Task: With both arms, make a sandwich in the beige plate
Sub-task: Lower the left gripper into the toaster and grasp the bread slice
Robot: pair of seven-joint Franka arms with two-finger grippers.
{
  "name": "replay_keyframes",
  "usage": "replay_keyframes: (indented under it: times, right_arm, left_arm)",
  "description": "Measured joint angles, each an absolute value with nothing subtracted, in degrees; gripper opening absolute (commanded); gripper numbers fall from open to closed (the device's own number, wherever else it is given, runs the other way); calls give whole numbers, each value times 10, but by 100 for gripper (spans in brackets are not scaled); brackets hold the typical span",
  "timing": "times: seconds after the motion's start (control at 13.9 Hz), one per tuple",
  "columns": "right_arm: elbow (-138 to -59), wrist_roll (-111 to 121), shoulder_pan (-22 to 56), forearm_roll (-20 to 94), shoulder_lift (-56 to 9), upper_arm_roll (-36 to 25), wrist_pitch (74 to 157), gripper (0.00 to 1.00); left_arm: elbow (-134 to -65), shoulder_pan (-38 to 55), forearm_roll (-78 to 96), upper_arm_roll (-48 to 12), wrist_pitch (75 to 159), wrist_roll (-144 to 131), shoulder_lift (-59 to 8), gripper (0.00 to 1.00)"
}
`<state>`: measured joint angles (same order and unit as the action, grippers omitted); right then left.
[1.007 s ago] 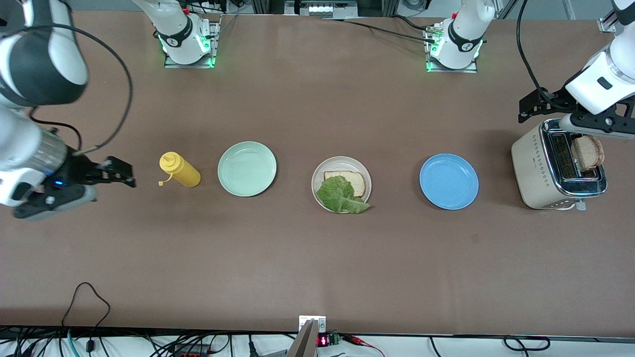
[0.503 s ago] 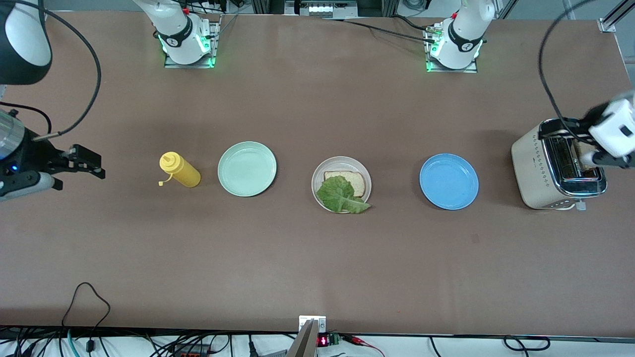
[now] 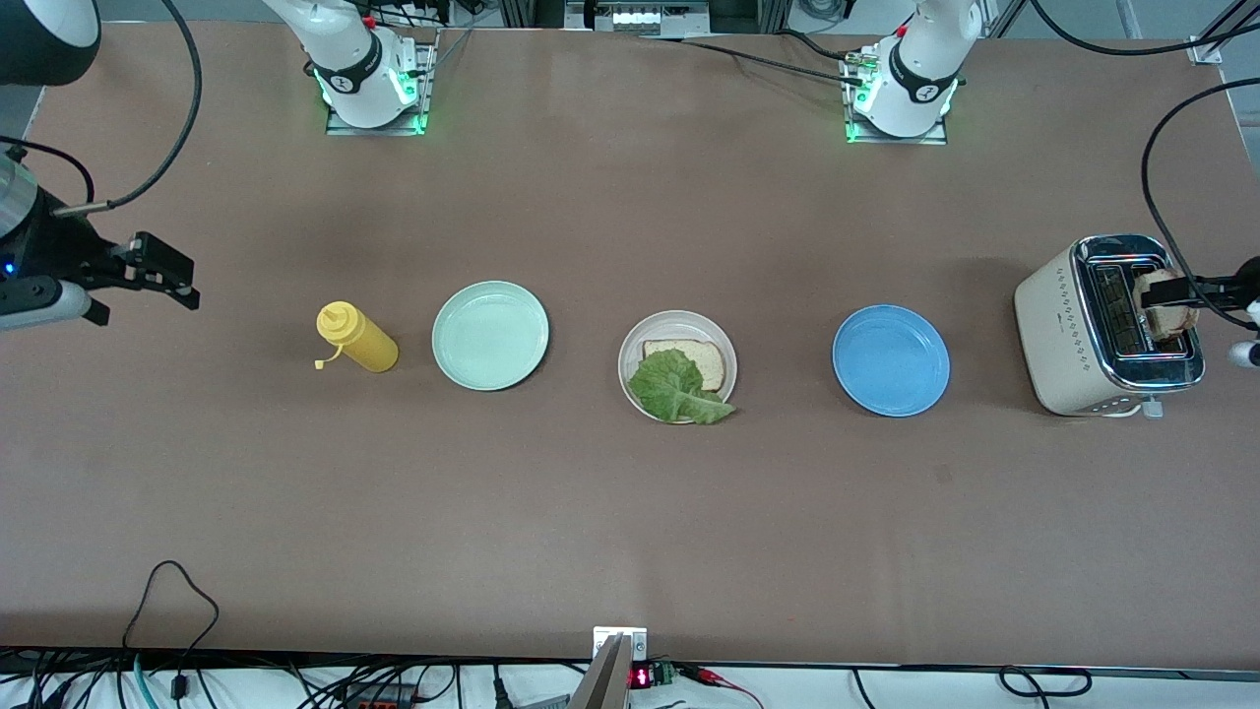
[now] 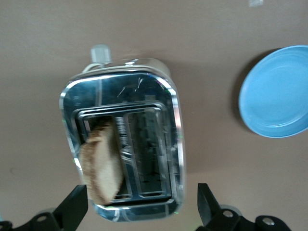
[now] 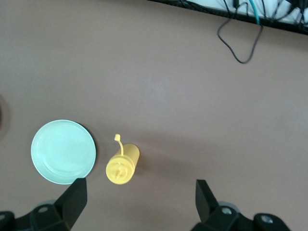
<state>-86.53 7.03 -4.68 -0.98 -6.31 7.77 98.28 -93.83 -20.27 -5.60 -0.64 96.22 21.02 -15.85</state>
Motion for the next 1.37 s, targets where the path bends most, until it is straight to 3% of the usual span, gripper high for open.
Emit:
replay_keyframes:
  times: [0.07,0.36,0.5,0.65,0.72,1.37]
  right_arm:
    - [-878,70,-38,-10,-50,60,983,100]
    - [-924,52,-22,-10,-3,19,982,100]
    - [-954,39,-16,-12,23,18,982,100]
    - [-977,32,-8,-22,45,18,982,100]
    - [-983,31,-4,-25,51,18,983,100]
    - [-989,31,25,-39,51,-3,990,100]
  left_arm:
    - [-944,-220,-56,-6,969,224,-162,100]
    - [-996,-271,-56,-6,1026,269,-170,50]
    - [-1010,-273,-56,-7,1037,271,-172,39]
    - [-1013,-272,-56,-12,1041,271,-173,11]
    - [-1014,-272,-56,-14,1043,271,-175,4]
    - [-991,-273,-56,-14,1030,303,-173,1]
